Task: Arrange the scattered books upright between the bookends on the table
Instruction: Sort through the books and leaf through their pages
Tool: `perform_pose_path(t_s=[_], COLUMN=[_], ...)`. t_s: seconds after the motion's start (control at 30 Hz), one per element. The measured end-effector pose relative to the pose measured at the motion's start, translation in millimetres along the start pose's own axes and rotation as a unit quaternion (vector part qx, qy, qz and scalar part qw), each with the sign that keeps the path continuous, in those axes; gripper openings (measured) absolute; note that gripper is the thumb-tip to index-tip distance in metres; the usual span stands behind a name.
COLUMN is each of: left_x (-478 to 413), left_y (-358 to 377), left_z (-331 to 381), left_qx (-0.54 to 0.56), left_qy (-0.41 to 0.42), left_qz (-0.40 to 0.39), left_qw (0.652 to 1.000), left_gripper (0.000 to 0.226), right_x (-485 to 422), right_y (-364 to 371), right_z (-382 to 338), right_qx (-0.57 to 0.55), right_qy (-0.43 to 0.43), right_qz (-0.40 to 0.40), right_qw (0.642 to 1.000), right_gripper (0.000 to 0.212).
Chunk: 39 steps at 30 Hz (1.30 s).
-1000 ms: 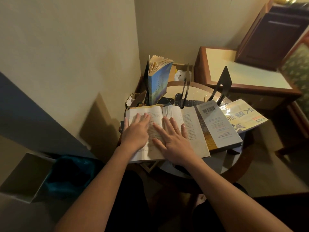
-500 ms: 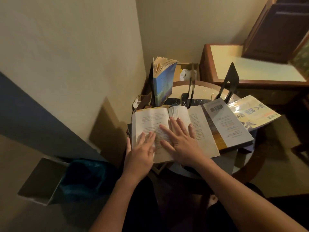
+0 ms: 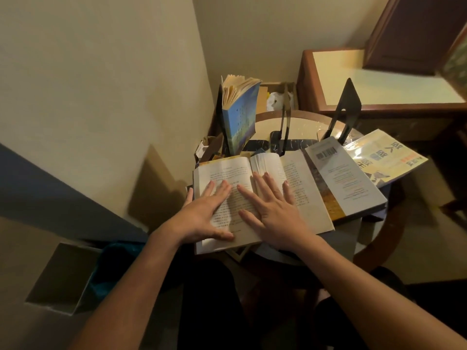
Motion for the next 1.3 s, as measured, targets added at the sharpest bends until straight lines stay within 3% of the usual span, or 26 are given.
perform_pose_path(t_s=[0.27, 0.43, 0.57, 0.67, 0.83, 0.97, 1.1, 1.23, 1.3], left_x=[-13.9, -21.3, -46.7, -46.1, -5.0, 22.2, 34.0, 31.6, 33.5], left_y=[-6.0, -25.9, -35.1, -23.4, 25.6, 47.9, 52.4, 47.0, 43.5], left_z=[-7.6, 4.1, -12.3, -4.6, 30.8, 31.7, 31.4, 30.6, 29.4], left_qx=[0.011, 0.047, -0.022, -0.041, -0.051, -0.057, -0.023, 0.106, 0.208], left_qy=[-0.002, -0.040, -0.059, -0.093, -0.060, -0.070, -0.069, -0.098, -0.110], left_qz=[0.091, 0.130, 0.156, 0.192, 0.239, 0.225, 0.220, 0.242, 0.282], left_qw=[0.996, 0.990, 0.986, 0.976, 0.968, 0.970, 0.973, 0.959, 0.930], left_gripper=[0.103, 0.080, 0.065, 0.054, 0.053, 0.060, 0.070, 0.060, 0.051], right_x=[0.8, 1.0, -1.5, -0.5, 4.1, 14.6, 27.7, 31.3, 32.1], right_y=[0.5, -1.2, -1.1, -3.8, -7.5, -24.7, -43.6, -55.2, -59.0], right_z=[0.4, -0.1, -0.8, -0.9, -4.9, -9.8, -9.9, -5.8, -7.5], right_qx=[0.002, 0.004, 0.014, 0.013, -0.029, -0.127, -0.286, -0.382, -0.396], right_qy=[-0.014, -0.007, -0.004, -0.005, -0.001, 0.009, 0.061, 0.097, 0.090], right_qz=[0.011, 0.001, -0.008, -0.019, -0.010, 0.040, 0.042, -0.002, -0.015], right_qw=[1.000, 1.000, 1.000, 1.000, 1.000, 0.991, 0.955, 0.919, 0.914], right_gripper=[0.063, 0.063, 0.062, 0.062, 0.067, 0.086, 0.104, 0.104, 0.105])
Point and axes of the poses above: each hand's wrist, its own x-axis away from the middle knuckle, its own y-axis out of the palm, z = x × y, the point moved 3 cm from there along -x, towards the middle knuckle, and after that the axes turned 12 degrees about y, right-handed, at the moved point
